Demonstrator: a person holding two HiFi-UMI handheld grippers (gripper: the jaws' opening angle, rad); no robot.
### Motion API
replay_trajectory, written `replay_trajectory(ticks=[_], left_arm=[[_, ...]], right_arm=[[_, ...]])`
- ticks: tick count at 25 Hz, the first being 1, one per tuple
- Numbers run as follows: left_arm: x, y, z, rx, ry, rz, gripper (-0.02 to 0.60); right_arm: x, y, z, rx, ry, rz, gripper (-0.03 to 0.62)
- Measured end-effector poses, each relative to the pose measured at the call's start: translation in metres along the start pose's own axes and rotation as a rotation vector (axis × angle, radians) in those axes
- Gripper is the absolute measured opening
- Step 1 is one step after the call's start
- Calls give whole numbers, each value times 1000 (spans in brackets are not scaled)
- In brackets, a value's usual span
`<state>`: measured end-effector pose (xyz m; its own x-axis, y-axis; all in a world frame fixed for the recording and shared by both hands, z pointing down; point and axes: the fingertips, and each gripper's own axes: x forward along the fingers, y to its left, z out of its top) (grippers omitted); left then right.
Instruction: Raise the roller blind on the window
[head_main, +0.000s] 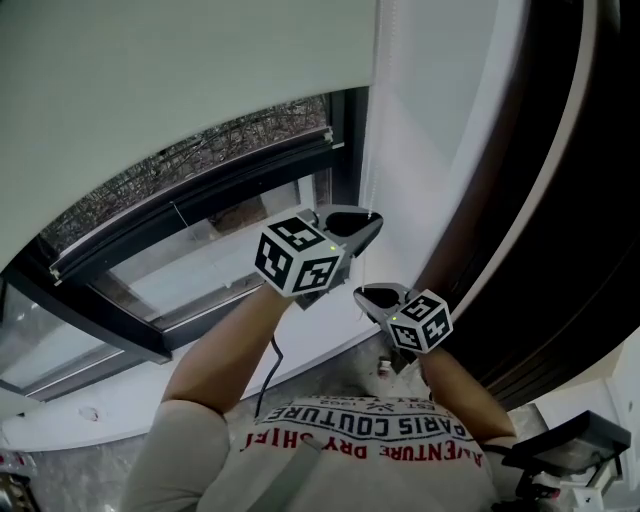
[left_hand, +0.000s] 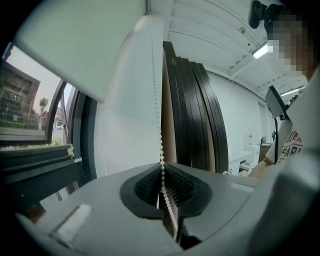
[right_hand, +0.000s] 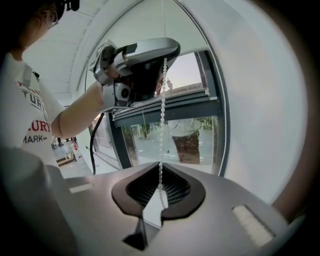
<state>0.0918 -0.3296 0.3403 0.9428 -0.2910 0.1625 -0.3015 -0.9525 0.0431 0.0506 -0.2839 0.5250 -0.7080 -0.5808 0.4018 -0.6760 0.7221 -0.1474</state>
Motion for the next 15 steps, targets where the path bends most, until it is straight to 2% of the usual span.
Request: replay_trajectory(ticks=[10, 15], left_arm=[[14, -16, -65, 22, 98, 23, 5], [15, -11, -81, -12, 99, 35, 5]], right_arm=[[13, -10, -66, 37, 145, -14, 20], [18, -9, -81, 52, 186, 12, 20]])
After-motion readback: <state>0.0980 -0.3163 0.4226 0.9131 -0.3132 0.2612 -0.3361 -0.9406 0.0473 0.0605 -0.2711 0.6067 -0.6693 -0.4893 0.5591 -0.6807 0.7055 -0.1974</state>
